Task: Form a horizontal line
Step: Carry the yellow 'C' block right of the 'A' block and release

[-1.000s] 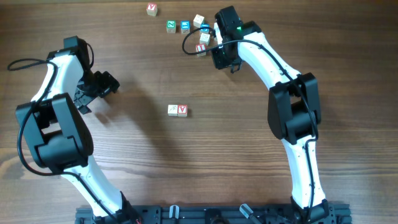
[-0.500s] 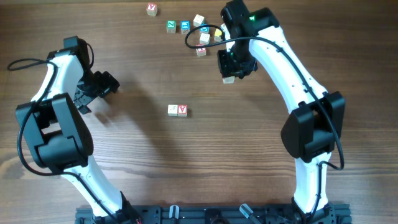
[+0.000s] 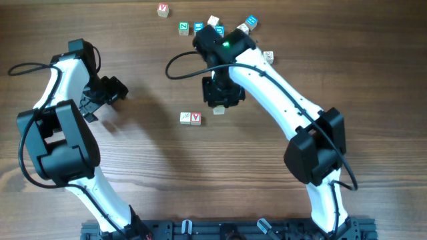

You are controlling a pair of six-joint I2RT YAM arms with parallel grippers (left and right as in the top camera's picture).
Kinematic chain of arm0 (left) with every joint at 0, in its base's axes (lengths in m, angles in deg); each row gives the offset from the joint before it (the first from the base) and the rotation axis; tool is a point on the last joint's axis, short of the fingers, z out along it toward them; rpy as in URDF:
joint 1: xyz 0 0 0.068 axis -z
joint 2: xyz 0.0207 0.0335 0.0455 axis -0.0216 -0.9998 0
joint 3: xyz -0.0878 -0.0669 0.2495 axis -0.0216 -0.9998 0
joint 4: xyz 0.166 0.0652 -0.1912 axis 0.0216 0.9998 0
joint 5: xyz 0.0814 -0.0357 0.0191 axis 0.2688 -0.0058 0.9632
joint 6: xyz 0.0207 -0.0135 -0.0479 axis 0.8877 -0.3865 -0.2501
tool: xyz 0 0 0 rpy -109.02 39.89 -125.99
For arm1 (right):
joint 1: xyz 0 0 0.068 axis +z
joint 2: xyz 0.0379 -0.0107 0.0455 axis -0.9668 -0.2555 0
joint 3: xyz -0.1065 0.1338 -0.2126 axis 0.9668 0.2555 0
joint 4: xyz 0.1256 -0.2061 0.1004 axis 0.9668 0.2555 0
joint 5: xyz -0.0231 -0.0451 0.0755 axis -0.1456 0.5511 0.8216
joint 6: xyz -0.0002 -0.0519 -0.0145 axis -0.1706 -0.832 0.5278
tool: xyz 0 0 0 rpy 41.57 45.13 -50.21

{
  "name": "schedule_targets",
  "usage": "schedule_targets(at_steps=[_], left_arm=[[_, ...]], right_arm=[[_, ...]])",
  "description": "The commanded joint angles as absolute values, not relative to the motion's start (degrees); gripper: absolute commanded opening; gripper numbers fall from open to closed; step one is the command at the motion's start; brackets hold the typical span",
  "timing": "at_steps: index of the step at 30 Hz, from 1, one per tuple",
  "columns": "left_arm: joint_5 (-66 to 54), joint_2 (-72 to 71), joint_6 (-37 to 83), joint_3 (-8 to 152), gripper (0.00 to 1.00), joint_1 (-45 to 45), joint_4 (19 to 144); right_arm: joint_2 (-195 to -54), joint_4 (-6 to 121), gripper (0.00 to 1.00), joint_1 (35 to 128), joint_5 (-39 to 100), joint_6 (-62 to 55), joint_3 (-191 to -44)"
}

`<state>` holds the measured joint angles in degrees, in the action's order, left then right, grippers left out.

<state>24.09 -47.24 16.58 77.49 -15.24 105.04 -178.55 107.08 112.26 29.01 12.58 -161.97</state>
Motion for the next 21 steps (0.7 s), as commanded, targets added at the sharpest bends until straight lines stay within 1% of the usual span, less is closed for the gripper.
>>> schedule_targets(at_steps=[1, 6, 9, 17, 21], left_arm=[[24.6, -46.7, 16.5, 77.5, 1.0, -15.4, 105.1], [24.6, -46.7, 16.5, 77.5, 1.0, -15.4, 105.1], [24.6, -46.7, 16.5, 77.5, 1.0, -15.4, 105.0], [24.6, -46.7, 16.5, 77.5, 1.0, -15.4, 105.1], [24.6, -46.7, 16.5, 77.5, 1.0, -15.4, 105.1]], right_arm=[[-178.8, 105.5, 0.25, 113.5, 24.1, 16.3, -162.3], [-178.9, 105.2, 0.25, 113.3, 24.1, 16.4, -162.1], [-178.9, 103.7, 0.25, 113.2, 24.1, 16.9, -159.0], [-178.9, 85.1, 0.24, 113.0, 24.5, 19.9, -142.8], [-178.9, 81.5, 0.24, 112.9, 24.5, 20.8, -139.8]])
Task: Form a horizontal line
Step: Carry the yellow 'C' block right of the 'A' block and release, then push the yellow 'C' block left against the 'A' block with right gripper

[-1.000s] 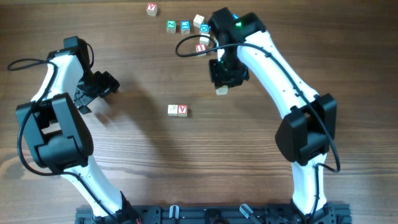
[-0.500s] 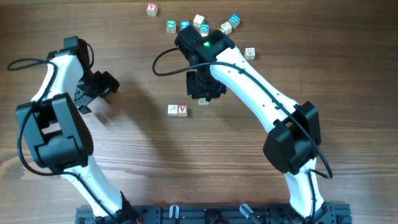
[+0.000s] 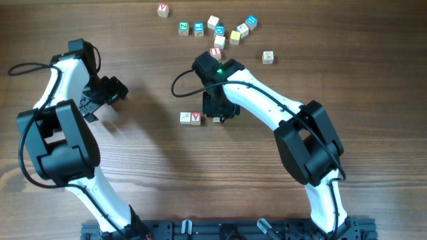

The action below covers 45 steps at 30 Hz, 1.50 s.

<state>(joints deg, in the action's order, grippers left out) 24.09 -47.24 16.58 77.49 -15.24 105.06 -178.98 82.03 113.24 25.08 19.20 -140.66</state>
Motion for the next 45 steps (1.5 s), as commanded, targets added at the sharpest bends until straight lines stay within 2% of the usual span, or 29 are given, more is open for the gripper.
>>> schedule_targets(at_steps=[1, 3, 5, 8, 13, 15, 25, 29, 31, 38, 39, 45], left_arm=[[24.6, -46.7, 16.5, 77.5, 1.0, -15.4, 105.1], [24.6, -46.7, 16.5, 77.5, 1.0, -15.4, 105.0], [24.6, -46.7, 16.5, 77.5, 1.0, -15.4, 105.0], [24.6, -46.7, 16.5, 77.5, 1.0, -15.4, 105.1], [24.6, -46.7, 16.5, 77.5, 1.0, -15.4, 105.0], [24.6, -46.7, 16.5, 77.5, 1.0, -15.4, 105.1], [24.6, -46.7, 16.5, 77.5, 1.0, -15.4, 105.0], [24.6, -46.7, 16.5, 77.5, 1.0, -15.4, 105.0], [24.6, -46.7, 16.5, 77.5, 1.0, -15.4, 105.0], [24.6, -46.7, 16.5, 77.5, 1.0, -15.4, 105.1], [24.6, -46.7, 16.5, 77.5, 1.0, -15.4, 105.1], [24.6, -46.7, 16.5, 77.5, 1.0, -15.4, 105.0]], right_arm=[[-178.9, 81.5, 0.25, 113.0, 24.5, 20.8, -139.8], [-178.9, 81.3, 0.3, 112.9, 24.5, 20.8, -139.8], [-178.9, 81.0, 0.31, 113.0, 24.5, 20.9, -139.8], [-178.9, 81.0, 0.41, 113.0, 24.5, 20.8, -139.8], [-178.9, 80.6, 0.72, 112.9, 23.1, 20.9, -139.8], [-178.9, 79.2, 0.76, 112.8, 21.5, 20.8, -139.8], [-178.9, 77.4, 0.75, 107.2, 21.8, 20.9, -139.8], [-178.9, 81.8, 0.6, 105.3, 21.7, 20.2, -139.8], [-178.9, 83.0, 0.56, 104.5, 21.8, 20.2, -139.8], [-178.9, 84.1, 0.18, 104.2, 28.0, 15.5, -139.8], [-178.9, 84.1, 0.07, 104.2, 28.7, 15.5, -139.8], [-178.9, 84.0, 0.07, 104.3, 33.5, 15.7, -139.8]])
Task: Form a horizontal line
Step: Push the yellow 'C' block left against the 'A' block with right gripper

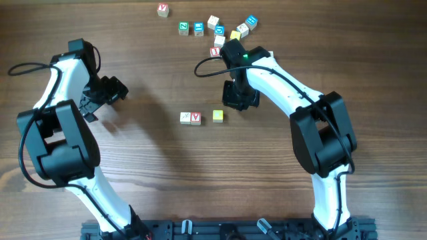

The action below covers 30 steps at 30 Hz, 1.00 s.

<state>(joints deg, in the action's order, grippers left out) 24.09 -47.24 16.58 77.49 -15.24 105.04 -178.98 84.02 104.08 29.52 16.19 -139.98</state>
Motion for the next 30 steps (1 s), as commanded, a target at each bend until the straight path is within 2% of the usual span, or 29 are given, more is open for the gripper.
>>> schedule_targets(at_steps=[1, 9, 12, 17, 30], left_arm=[[24.6, -46.7, 16.5, 77.5, 1.0, -15.4, 105.0], [24.6, -46.7, 16.5, 77.5, 1.0, -15.4, 105.0], [24.6, -46.7, 16.5, 77.5, 1.0, -15.4, 105.1], [24.6, -46.7, 16.5, 77.5, 1.0, -15.4, 105.0], [24.6, -46.7, 16.5, 77.5, 1.0, -15.4, 105.1]], right_arm=[[-178.9, 84.0, 0.07, 104.3, 34.8, 15.7, -139.8], [-178.9, 82.6, 0.07, 105.6, 35.8, 15.7, -139.8], [-178.9, 82.3, 0.13, 105.6, 35.8, 15.7, -139.8], [-178.9, 82.3, 0.05, 105.7, 36.1, 15.7, -139.8], [-178.9, 82.1, 0.04, 106.5, 37.8, 15.7, -139.8]])
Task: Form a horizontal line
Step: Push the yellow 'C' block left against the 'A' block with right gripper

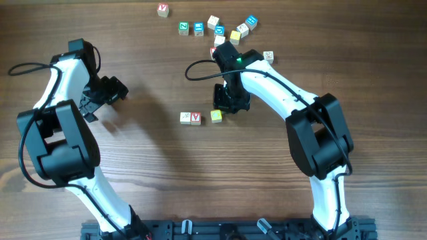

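Observation:
Three small blocks lie in a row at mid-table: a pale block (185,117), a red-lettered block (195,118) touching it, and a yellow block (216,116) a short gap to their right. My right gripper (225,107) hovers just above and to the right of the yellow block. It looks open, with nothing held. My left gripper (119,89) stays far to the left, open and empty.
Several loose letter blocks are scattered at the far edge, among them a green one (183,28), a blue one (199,28), a blue one (251,22) and a pale one (267,56). A lone red-lettered block (163,9) sits at the top.
My right gripper has moved left, from up and to the right of the yellow block to right beside it. The yellow block sits slightly further left. The left arm has not moved.
My right gripper was first near the far cluster, with a block under it right of the pair. Then it was low beside the pair. Then it was drawn back, with the yellow block lying free right of the pair. Now it is beside that block again.

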You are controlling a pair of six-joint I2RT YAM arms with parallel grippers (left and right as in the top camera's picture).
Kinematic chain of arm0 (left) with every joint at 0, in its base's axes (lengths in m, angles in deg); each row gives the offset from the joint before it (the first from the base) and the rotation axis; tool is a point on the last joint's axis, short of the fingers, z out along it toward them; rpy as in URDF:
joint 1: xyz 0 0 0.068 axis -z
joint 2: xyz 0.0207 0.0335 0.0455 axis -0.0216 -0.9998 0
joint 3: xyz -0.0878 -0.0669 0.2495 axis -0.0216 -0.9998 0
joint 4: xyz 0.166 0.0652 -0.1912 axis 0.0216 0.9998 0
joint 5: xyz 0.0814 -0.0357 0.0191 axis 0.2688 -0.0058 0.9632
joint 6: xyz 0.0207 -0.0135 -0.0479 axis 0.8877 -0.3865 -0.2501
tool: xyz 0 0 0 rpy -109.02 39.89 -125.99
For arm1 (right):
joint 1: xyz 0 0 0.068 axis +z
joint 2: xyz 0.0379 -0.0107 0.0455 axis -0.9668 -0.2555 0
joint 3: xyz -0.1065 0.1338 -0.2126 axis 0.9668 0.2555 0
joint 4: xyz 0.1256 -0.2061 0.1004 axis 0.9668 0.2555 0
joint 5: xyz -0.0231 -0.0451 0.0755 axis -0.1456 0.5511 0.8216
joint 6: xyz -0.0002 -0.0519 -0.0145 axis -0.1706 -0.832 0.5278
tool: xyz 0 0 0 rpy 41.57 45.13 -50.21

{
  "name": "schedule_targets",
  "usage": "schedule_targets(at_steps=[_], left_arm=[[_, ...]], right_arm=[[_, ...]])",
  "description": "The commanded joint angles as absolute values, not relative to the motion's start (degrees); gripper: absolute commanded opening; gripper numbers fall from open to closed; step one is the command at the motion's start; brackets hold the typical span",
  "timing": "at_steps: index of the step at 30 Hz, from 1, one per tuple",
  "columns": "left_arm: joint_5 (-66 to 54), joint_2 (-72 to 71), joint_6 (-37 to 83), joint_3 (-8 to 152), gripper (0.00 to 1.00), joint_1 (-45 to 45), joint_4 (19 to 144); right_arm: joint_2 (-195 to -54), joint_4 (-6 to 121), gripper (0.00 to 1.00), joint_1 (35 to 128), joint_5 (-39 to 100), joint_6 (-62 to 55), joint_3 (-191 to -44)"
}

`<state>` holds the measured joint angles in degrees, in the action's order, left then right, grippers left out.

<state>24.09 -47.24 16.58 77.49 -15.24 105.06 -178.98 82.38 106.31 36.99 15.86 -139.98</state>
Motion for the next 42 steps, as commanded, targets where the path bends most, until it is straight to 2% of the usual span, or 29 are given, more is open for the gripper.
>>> schedule_targets(at_steps=[1, 42], left_arm=[[24.6, -46.7, 16.5, 77.5, 1.0, -15.4, 105.1], [24.6, -46.7, 16.5, 77.5, 1.0, -15.4, 105.1]], right_arm=[[-178.9, 82.1, 0.04, 106.5, 37.8, 15.7, -139.8], [-178.9, 82.3, 0.04, 108.0, 40.3, 16.1, -139.8]])
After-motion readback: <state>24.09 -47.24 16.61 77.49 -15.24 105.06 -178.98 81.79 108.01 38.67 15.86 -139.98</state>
